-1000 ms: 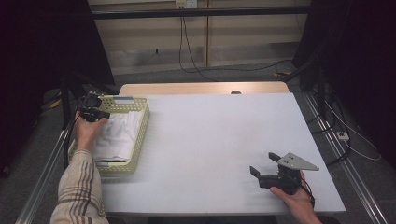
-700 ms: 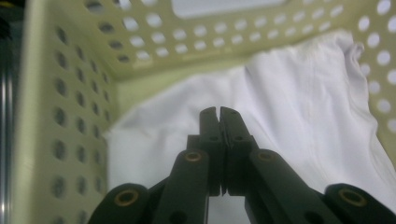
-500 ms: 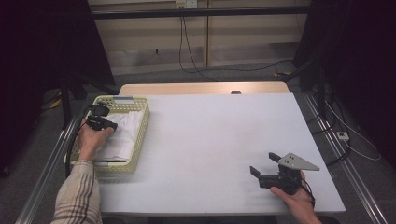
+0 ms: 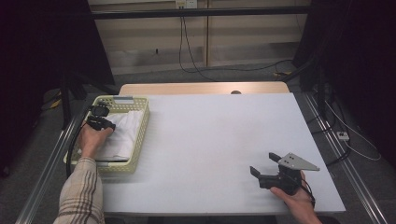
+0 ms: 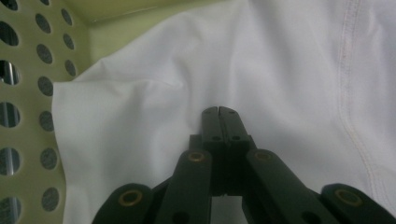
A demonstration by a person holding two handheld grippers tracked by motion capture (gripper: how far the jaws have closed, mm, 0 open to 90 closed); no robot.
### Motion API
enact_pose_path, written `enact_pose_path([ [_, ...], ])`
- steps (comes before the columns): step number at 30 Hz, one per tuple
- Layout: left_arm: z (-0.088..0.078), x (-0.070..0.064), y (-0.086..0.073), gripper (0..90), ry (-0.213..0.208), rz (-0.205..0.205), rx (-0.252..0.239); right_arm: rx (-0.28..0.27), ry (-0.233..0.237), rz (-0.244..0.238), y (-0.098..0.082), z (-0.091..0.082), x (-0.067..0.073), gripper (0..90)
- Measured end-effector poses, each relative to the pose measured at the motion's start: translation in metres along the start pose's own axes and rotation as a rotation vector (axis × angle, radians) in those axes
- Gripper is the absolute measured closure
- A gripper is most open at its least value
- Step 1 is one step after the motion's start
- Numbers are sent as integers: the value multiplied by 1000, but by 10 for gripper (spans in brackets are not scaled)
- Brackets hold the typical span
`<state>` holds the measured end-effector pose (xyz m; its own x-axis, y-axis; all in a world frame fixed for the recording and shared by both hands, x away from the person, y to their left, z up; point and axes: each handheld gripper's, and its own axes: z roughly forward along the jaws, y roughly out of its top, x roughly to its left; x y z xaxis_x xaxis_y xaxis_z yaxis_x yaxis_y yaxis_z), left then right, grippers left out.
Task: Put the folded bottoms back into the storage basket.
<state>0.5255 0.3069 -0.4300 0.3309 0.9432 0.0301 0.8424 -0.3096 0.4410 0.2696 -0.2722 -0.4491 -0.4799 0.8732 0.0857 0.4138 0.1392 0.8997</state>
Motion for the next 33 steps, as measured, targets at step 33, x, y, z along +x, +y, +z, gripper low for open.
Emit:
enact_pose_path([
  [33,-23,-5,-1,683,-84,8,-192,5,-4,0,0,1,-2,95],
])
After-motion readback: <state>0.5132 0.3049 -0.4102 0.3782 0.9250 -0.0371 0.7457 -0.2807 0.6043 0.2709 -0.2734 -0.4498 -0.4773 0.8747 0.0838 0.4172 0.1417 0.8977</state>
